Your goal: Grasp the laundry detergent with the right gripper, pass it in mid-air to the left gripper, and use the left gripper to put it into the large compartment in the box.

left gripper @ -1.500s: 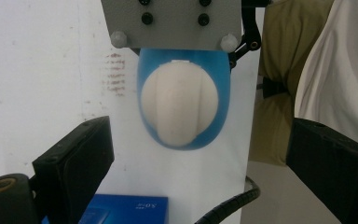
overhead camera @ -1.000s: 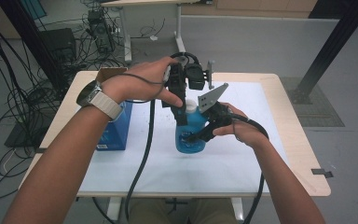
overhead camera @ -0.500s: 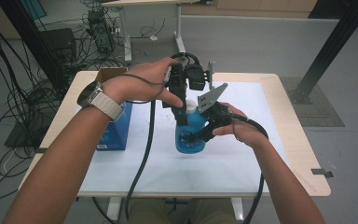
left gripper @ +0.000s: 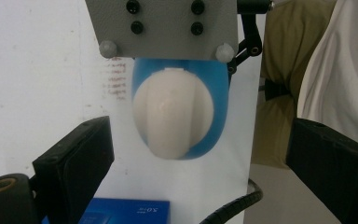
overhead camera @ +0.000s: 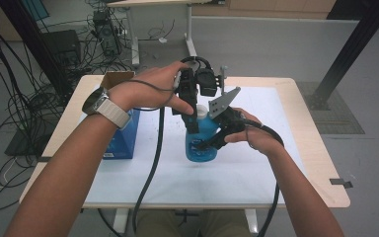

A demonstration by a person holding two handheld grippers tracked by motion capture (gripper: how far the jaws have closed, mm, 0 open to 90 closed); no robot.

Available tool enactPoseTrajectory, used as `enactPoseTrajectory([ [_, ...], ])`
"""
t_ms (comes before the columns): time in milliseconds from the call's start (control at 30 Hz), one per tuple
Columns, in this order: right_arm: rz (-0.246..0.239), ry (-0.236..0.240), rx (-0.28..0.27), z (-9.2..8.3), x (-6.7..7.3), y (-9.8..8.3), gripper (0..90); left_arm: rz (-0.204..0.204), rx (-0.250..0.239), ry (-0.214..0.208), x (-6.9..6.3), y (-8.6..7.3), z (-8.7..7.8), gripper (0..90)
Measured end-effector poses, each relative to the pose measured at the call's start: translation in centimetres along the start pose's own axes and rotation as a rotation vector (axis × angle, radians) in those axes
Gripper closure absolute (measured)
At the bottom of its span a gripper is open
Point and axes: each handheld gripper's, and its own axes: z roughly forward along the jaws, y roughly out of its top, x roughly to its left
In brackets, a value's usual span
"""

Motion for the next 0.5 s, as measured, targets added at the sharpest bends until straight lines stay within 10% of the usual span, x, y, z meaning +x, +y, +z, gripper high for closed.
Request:
enactPoseTrajectory([
  [500, -0.010, 0.003, 0.000, 0.16, 0.34, 0.64, 43.4, -0.003, -0.013, -0.002, 0.19, 0.18, 0.69, 8.2],
])
